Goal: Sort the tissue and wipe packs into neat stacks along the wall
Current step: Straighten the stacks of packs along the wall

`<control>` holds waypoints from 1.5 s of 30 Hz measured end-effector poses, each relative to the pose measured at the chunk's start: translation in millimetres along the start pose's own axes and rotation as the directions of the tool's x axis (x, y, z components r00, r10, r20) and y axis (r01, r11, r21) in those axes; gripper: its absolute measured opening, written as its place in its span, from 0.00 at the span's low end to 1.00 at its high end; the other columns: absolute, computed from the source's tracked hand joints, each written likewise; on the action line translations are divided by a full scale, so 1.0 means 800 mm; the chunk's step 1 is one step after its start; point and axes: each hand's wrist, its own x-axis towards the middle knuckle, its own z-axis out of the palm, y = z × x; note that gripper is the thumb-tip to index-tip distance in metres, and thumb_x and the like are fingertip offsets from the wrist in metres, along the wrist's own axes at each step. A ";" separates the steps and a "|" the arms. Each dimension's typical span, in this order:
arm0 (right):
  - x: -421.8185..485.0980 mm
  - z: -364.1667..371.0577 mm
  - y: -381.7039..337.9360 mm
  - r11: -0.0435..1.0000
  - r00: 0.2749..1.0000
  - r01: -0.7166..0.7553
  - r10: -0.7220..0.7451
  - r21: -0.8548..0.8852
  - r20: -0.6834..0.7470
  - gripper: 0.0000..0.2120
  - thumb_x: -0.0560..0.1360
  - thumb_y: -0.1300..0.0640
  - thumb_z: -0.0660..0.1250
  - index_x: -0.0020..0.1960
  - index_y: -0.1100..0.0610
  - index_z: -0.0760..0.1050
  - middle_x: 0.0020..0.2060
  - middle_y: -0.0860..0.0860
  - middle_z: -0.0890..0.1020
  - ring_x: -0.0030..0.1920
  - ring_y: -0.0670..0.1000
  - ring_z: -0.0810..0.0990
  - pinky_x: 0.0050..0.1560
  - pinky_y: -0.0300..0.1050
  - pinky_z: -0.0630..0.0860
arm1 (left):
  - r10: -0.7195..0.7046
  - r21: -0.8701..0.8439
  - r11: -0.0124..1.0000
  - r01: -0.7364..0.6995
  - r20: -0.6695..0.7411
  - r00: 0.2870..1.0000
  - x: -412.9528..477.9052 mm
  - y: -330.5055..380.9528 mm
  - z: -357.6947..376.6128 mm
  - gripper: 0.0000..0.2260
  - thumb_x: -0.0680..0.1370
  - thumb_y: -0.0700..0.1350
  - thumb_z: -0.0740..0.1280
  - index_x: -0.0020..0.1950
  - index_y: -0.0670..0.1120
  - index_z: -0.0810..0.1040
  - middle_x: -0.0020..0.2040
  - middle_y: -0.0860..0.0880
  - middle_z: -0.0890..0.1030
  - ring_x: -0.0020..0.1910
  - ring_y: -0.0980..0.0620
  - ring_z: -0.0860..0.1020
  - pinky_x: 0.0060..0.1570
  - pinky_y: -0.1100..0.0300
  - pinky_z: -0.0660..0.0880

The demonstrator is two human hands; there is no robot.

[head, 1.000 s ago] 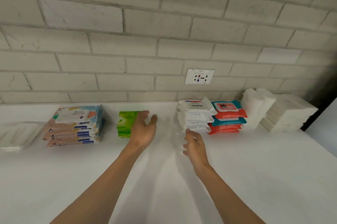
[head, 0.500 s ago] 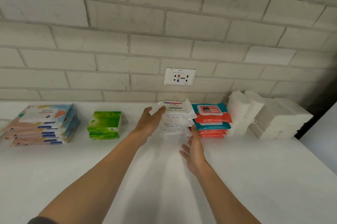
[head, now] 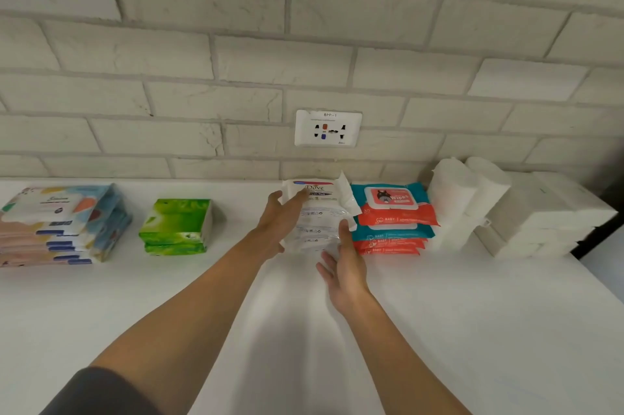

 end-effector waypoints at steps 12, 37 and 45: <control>0.021 0.016 0.009 0.996 0.995 0.018 -0.026 -0.082 -0.093 0.25 0.75 0.41 0.67 0.68 0.47 0.67 0.60 0.51 0.79 0.56 0.54 0.81 0.59 0.54 0.79 | 0.030 -0.016 0.999 -0.031 -0.045 0.999 0.012 -0.014 0.015 0.27 0.75 0.65 0.63 0.71 0.59 0.62 0.59 0.52 0.76 0.56 0.45 0.74 0.51 0.46 0.70; 0.013 0.046 0.017 0.980 0.997 -0.015 0.029 -0.200 0.065 0.06 0.77 0.46 0.66 0.49 0.48 0.75 0.50 0.49 0.82 0.53 0.52 0.80 0.50 0.40 0.78 | 0.046 0.015 0.999 -0.045 -0.105 0.993 0.018 -0.018 -0.058 0.25 0.73 0.66 0.65 0.66 0.59 0.68 0.52 0.55 0.79 0.53 0.46 0.77 0.58 0.43 0.70; 0.006 0.062 0.027 0.980 0.996 -0.020 0.035 -0.196 0.078 0.10 0.76 0.46 0.69 0.49 0.52 0.77 0.49 0.52 0.83 0.53 0.53 0.81 0.49 0.40 0.80 | 0.023 0.030 0.999 -0.020 -0.123 0.992 0.019 -0.016 -0.085 0.25 0.73 0.65 0.66 0.67 0.59 0.66 0.56 0.52 0.77 0.54 0.44 0.75 0.58 0.43 0.70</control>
